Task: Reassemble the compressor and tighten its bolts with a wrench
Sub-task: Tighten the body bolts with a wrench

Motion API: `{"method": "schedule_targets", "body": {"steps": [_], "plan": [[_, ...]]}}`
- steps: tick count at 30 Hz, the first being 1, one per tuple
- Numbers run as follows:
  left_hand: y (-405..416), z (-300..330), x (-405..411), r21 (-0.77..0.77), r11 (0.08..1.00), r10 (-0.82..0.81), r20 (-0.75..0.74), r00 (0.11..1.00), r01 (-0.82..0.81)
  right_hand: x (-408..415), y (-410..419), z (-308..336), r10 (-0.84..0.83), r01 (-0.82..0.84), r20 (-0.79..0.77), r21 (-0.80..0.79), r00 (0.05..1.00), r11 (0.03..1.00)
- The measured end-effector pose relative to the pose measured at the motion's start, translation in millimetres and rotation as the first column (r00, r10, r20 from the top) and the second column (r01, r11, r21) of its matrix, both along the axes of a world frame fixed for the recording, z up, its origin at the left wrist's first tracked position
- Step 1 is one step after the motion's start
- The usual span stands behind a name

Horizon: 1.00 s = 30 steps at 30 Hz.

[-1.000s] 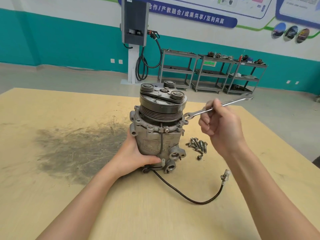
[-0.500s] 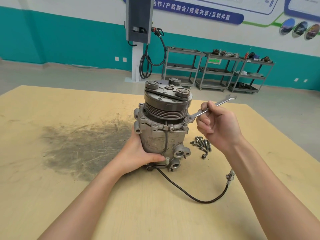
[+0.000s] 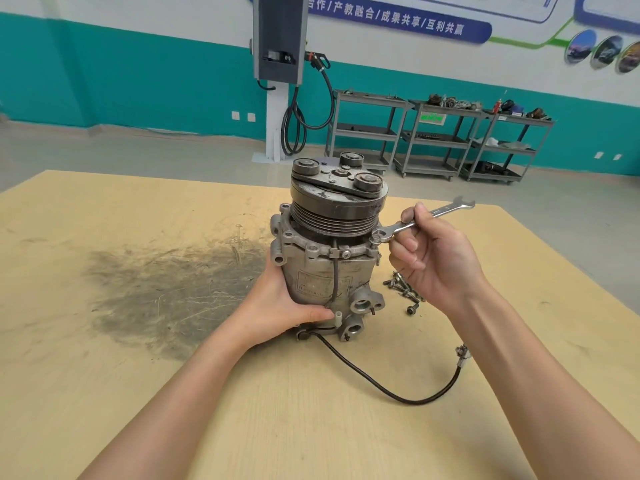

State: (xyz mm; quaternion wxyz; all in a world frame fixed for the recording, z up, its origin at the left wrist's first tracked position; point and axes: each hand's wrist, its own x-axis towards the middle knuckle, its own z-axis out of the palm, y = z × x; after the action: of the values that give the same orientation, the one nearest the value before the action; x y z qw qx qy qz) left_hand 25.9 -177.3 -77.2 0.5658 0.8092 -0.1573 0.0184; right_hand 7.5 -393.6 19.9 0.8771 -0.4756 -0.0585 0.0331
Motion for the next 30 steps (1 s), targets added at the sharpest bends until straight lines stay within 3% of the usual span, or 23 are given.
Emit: {"method": "schedule_targets", "body": {"steps": [15,26,30], "plan": [[1,-2,1,-0.005,1.0,0.005,0.013,1.0,-0.005,-14,9,-12,-0.099,0.097,0.031,0.077,0.995,0.992],[3,-6,4,0.014,1.0,0.005,0.021,1.0,-0.005,-28,18,-29,-0.265,0.268,0.303,0.032,0.915,0.963],[3,-3,2,0.01,1.0,0.0,-0.003,1.0,0.0,-30,16,-31,-0.277,0.368,0.492,-0.098,0.826,0.925]]}}
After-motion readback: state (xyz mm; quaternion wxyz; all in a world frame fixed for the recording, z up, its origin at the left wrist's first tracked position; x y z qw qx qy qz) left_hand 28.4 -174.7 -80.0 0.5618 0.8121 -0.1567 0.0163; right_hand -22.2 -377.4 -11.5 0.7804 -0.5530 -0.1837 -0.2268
